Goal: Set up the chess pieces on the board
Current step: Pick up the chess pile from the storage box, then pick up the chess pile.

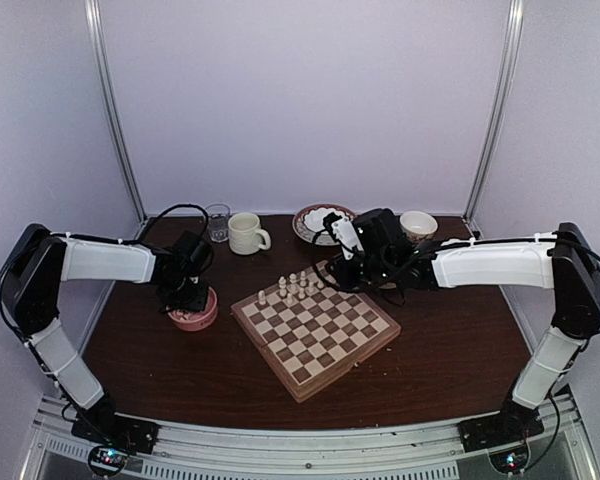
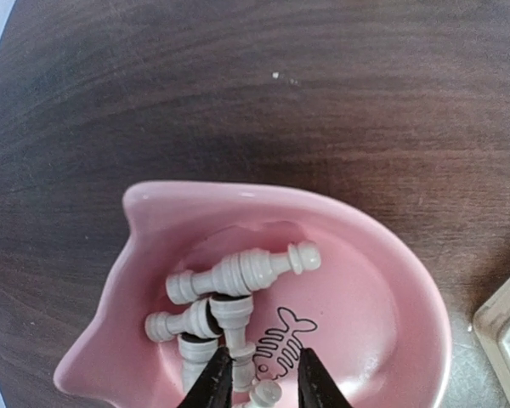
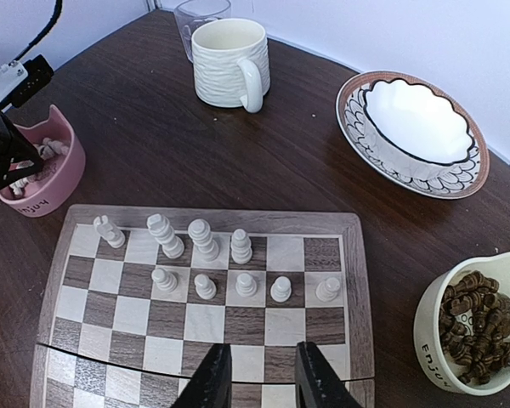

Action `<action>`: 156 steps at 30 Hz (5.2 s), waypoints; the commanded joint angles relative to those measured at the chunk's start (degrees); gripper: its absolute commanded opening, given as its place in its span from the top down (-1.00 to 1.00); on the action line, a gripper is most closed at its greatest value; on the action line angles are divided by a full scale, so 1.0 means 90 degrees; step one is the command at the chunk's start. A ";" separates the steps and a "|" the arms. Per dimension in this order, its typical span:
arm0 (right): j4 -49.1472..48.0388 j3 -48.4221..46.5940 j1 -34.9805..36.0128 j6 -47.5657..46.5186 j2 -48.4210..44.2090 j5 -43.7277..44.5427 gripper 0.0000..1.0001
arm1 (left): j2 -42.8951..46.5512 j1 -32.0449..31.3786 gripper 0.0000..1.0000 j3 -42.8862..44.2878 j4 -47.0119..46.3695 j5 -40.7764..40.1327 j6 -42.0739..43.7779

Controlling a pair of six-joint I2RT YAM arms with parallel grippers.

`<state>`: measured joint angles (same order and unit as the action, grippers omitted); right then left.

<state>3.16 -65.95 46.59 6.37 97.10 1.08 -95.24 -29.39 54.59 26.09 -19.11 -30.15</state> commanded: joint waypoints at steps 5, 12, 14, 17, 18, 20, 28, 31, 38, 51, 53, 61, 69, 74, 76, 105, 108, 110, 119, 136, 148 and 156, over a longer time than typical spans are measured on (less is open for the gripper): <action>-0.0113 0.0033 0.0009 0.0005 0.0095 0.0023 0.43 | -0.0548 0.0233 0.42 0.0389 0.0463 0.0224 -0.0269; -0.0111 0.0048 0.0010 -0.0014 0.0054 0.0037 0.43 | -0.0779 0.0305 0.41 0.0454 0.0434 0.0463 -0.0292; -0.0114 0.0053 0.0014 -0.0007 0.0061 0.0022 0.43 | -0.0875 0.0315 0.40 0.0508 0.0442 0.0534 -0.0291; -0.0126 0.0053 0.0014 -0.0010 0.0068 0.0007 0.43 | -0.0940 0.0325 0.41 0.0528 0.0476 0.0593 -0.0337; -0.0123 0.0053 0.0010 -0.0014 0.0078 0.0007 0.43 | -0.0934 0.0339 0.42 0.0499 0.0454 0.0598 -0.0368; -0.0129 0.0061 0.0009 -0.0019 0.0073 -0.0006 0.45 | -0.0908 0.0372 0.50 0.0460 0.0398 0.0661 -0.0375; -0.0329 0.0261 0.0077 -0.0082 -0.0207 -0.0009 0.46 | -0.0376 0.0375 0.79 0.0172 0.0183 0.0613 -0.0258; -0.0331 0.0268 0.0088 -0.0092 -0.0214 -0.0008 0.46 | -0.0254 0.0375 0.84 0.0125 0.0207 0.0564 -0.0273; -0.0546 0.0297 0.0225 -0.0269 -0.0242 -0.0484 0.47 | 0.0718 0.0365 0.84 -0.0453 -0.0334 0.0797 -0.0049; -0.0607 -0.0179 0.1024 -0.0801 0.0223 -0.0896 0.47 | 0.1872 0.0361 0.92 -0.1095 -0.0843 0.1280 0.0158; -0.0570 -0.0384 0.1074 -0.0740 0.0434 -0.1106 0.47 | 0.1956 0.0355 0.93 -0.1169 -0.0952 0.1446 0.0193; -0.0287 -0.1566 0.1332 -0.0861 0.1435 -0.1921 0.46 | 0.2073 0.0345 0.96 -0.1252 -0.1067 0.1815 0.0376; -0.0330 -0.2108 0.1466 -0.1706 0.1973 -0.2284 0.42 | 0.2394 0.0287 0.95 -0.1445 -0.1358 0.2463 0.0540; -0.0331 -0.2390 0.1464 -0.1767 0.2269 -0.2424 0.41 | 0.2786 0.0259 0.96 -0.1638 -0.1483 0.2689 0.0566; -0.0471 -0.2374 0.1472 -0.1771 0.2254 -0.2584 0.41 | 0.2977 0.0253 0.95 -0.1823 -0.1756 0.3040 0.0599; -0.2928 0.1712 0.1433 -0.0709 -0.0632 -0.2574 -0.09 | 0.2631 -0.1053 0.94 -0.1786 -0.3792 0.6170 0.0996; -0.3122 0.1829 0.1361 -0.0494 -0.0717 -0.2718 -0.14 | 0.2630 -0.1125 0.94 -0.1793 -0.3841 0.6275 0.1032; -0.3143 0.1849 0.1320 -0.0456 -0.0741 -0.2835 -0.18 | 0.2616 -0.1162 0.94 -0.1781 -0.3866 0.6344 0.1063; -0.3182 0.1796 0.1176 -0.0209 -0.0680 -0.2973 -0.33 | 0.2605 -0.1263 0.93 -0.1770 -0.4010 0.6702 0.1094; -0.3311 0.1743 0.1083 -0.0034 -0.0660 -0.3544 0.38 | 0.2485 -0.1364 0.94 -0.1672 -0.3986 0.6841 0.1132; -0.3236 0.1729 0.1054 -0.0004 -0.0688 -0.3433 1.00 | 0.2560 -0.1372 0.94 -0.1677 -0.3831 0.6572 0.1179; -0.2830 0.1509 0.1042 -0.0076 -0.0530 -0.3367 1.00 | 0.2871 -0.1373 0.94 -0.1813 -0.3811 0.6170 0.1212</action>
<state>-24.18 -50.26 56.36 6.00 91.26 -29.85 -71.83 -41.36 37.95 -6.68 38.94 -20.43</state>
